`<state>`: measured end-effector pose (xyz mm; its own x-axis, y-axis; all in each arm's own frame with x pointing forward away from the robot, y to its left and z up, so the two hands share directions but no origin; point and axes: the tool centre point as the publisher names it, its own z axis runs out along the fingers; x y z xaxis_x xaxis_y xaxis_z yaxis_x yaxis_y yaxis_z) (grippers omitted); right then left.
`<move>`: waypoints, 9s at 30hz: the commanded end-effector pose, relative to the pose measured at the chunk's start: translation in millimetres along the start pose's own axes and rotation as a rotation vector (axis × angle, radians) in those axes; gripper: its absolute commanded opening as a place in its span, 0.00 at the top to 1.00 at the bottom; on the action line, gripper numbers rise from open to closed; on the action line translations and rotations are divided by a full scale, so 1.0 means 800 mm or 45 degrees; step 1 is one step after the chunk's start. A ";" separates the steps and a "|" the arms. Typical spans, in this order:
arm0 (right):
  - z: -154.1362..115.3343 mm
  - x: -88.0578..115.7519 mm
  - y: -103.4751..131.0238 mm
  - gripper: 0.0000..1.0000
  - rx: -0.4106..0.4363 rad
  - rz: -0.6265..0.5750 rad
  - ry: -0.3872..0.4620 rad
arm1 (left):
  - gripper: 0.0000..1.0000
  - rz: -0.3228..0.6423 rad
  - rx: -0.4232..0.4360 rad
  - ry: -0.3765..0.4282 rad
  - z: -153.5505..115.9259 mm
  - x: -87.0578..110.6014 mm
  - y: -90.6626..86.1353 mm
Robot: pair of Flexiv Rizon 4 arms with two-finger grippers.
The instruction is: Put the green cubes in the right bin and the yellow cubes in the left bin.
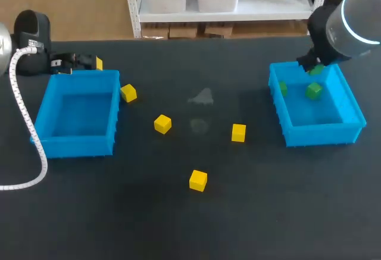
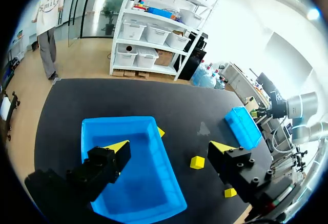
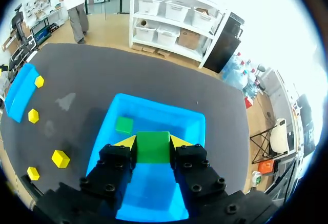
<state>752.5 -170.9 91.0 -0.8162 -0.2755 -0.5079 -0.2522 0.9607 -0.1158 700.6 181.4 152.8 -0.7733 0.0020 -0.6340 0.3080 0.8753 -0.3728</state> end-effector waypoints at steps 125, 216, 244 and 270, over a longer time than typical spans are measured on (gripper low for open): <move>-0.033 0.130 -0.042 0.00 -0.086 0.166 -0.025 | 0.00 0.683 -0.115 0.847 0.176 0.082 -0.105; -0.033 0.130 -0.042 0.00 -0.086 0.166 -0.025 | 0.00 0.011 -0.566 0.294 0.046 0.039 0.047; -0.033 0.130 -0.042 0.00 -0.086 0.166 -0.025 | 0.00 0.740 0.026 0.515 0.149 0.035 -0.218; -0.033 0.130 -0.042 0.00 -0.086 0.166 -0.025 | 0.00 1.369 0.345 0.672 0.250 0.119 -0.284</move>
<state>663.0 -232.7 65.8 -0.8366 -0.1485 -0.5273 -0.1814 0.9834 0.0108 667.4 -116.6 43.3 -0.1781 0.9114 -0.3710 0.9807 0.1953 0.0089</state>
